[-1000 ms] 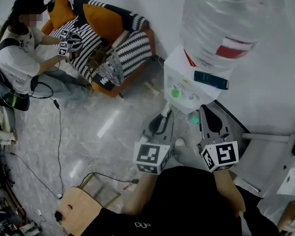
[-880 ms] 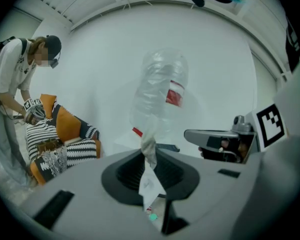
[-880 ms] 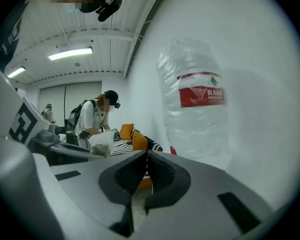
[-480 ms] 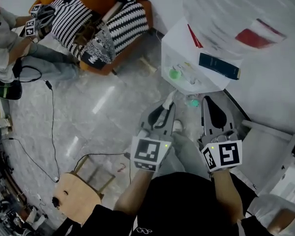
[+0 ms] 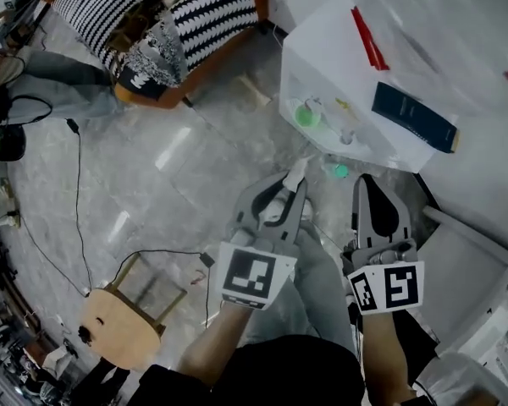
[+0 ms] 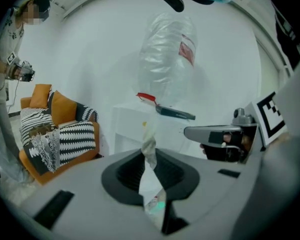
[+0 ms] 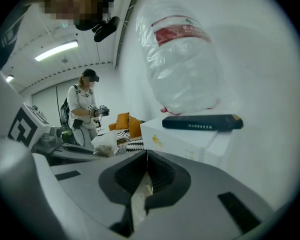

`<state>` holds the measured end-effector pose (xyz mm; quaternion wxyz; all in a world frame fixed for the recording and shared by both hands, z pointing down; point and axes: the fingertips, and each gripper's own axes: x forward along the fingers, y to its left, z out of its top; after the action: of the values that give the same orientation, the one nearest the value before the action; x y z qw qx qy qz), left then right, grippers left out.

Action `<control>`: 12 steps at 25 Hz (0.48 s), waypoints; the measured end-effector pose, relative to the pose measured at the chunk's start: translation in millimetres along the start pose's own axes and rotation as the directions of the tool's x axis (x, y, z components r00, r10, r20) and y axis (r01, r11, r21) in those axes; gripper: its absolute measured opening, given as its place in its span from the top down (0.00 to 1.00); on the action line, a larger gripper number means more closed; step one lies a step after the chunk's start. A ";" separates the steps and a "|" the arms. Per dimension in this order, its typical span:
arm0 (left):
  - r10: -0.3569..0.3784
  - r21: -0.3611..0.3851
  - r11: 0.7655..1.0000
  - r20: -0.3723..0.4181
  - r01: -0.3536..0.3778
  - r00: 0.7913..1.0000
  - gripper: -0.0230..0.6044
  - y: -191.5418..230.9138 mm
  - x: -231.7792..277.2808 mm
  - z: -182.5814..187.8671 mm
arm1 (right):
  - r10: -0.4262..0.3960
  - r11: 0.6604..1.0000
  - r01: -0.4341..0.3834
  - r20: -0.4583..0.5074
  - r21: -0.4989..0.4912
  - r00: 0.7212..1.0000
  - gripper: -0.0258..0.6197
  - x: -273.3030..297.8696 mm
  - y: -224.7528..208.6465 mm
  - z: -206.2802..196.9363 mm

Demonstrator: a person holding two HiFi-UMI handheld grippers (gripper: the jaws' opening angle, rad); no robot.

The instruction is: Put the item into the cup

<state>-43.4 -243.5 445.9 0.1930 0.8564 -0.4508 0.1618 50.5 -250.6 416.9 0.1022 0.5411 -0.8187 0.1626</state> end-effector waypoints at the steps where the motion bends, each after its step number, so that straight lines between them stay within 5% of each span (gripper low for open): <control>1: -0.002 0.018 1.000 -0.004 0.002 1.000 0.88 3.4 6.2 -6.4 | 0.004 1.000 -0.004 -0.010 0.003 1.000 0.94 4.7 -1.0 -8.7; 12: 0.017 -0.008 1.000 -0.080 -0.018 0.997 0.88 47.4 62.4 -86.3 | 0.045 0.998 -0.043 -0.072 0.036 0.996 0.94 38.3 -1.6 -91.5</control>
<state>-58.1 -271.2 558.1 0.2132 0.8444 -0.4508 0.1957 36.1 -249.4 515.1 0.1188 0.5184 -0.8232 0.1985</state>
